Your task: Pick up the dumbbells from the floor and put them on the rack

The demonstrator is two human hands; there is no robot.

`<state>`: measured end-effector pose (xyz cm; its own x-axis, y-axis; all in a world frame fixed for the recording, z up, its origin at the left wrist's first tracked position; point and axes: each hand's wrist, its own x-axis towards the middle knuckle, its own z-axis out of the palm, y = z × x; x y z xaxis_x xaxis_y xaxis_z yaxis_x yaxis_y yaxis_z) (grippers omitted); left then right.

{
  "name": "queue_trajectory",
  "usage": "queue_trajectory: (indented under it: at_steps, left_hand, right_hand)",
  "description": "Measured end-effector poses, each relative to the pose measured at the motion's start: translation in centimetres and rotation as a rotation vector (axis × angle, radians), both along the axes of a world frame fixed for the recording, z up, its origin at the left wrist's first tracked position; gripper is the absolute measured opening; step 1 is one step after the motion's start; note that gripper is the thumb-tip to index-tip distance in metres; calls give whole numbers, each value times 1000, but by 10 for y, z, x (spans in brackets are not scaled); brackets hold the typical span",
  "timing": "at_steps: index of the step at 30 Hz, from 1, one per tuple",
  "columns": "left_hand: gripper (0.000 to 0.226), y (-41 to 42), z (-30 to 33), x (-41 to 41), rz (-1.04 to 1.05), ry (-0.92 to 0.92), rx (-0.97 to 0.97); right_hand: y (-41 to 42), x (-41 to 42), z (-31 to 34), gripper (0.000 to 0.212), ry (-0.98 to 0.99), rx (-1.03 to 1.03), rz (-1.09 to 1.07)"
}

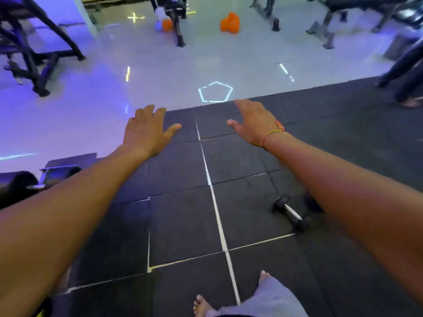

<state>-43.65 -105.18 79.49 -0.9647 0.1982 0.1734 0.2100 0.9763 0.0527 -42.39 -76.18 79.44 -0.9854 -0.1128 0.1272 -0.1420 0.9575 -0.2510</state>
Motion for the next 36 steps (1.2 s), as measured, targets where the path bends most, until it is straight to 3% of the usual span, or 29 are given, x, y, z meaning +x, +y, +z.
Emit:
queue_trajectory:
  at_steps: [8, 16, 20, 28, 36]
  left_hand:
    - [75, 268, -24, 13, -284, -47, 10]
    - [74, 493, -104, 56, -399, -217, 89]
    - [76, 524, -151, 63, -391, -318, 44]
    - [75, 520, -258, 15, -220, -551, 47]
    - [69, 522, -392, -25, 162, -988, 195]
  right_hand:
    - [245, 97, -24, 68, -58, 21, -261]
    - [427, 155, -100, 64, -266, 13, -357]
    - [455, 147, -145, 54, -378, -45, -354]
    - [459, 84, -268, 62, -606, -94, -272]
    - [470, 31, -404, 67, -857, -140, -311]
